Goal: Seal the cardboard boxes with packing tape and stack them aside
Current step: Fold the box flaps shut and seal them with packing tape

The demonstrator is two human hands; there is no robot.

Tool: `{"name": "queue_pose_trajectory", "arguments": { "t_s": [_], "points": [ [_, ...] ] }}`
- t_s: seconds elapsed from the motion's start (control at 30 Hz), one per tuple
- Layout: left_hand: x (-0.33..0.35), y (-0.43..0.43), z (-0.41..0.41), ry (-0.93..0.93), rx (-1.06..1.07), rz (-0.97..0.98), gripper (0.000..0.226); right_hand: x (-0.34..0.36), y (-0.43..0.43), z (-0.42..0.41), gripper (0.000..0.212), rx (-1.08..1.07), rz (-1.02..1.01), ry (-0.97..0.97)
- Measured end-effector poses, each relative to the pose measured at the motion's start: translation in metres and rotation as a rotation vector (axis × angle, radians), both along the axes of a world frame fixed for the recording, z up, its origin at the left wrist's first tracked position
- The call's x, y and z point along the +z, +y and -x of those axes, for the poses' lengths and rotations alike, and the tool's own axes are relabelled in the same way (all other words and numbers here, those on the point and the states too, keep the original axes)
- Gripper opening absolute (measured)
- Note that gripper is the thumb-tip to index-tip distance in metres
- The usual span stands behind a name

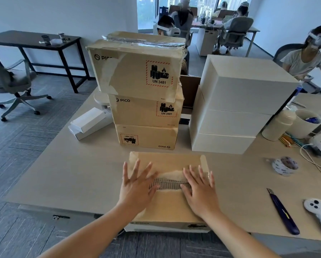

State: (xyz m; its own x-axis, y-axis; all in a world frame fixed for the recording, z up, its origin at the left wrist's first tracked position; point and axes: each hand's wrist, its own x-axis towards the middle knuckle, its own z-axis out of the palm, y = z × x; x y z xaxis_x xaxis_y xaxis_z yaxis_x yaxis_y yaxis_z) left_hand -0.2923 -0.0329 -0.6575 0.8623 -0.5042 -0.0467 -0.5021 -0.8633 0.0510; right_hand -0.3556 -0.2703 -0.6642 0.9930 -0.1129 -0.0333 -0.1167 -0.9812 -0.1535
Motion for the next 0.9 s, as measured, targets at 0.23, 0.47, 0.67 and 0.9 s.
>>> {"name": "queue_pose_trajectory", "arguments": {
  "t_s": [0.23, 0.47, 0.67, 0.9],
  "points": [
    [-0.012, 0.0, -0.013, 0.043, 0.036, 0.088, 0.052, -0.006, -0.002, -0.008, 0.056, 0.001, -0.022, 0.049],
    [-0.014, -0.006, -0.038, 0.152, 0.141, 0.141, 0.063, -0.002, 0.001, -0.021, 0.07, -0.143, -0.025, 0.087],
    [-0.014, -0.013, -0.039, 0.23, 0.262, 0.163, 0.066, -0.002, -0.002, -0.023, 0.076, -0.18, -0.095, 0.109],
    [0.0, -0.017, -0.053, 0.331, 0.369, 0.254, 0.066, 0.011, -0.01, -0.041, 0.09, -0.242, -0.302, 0.149]
  ]
}}
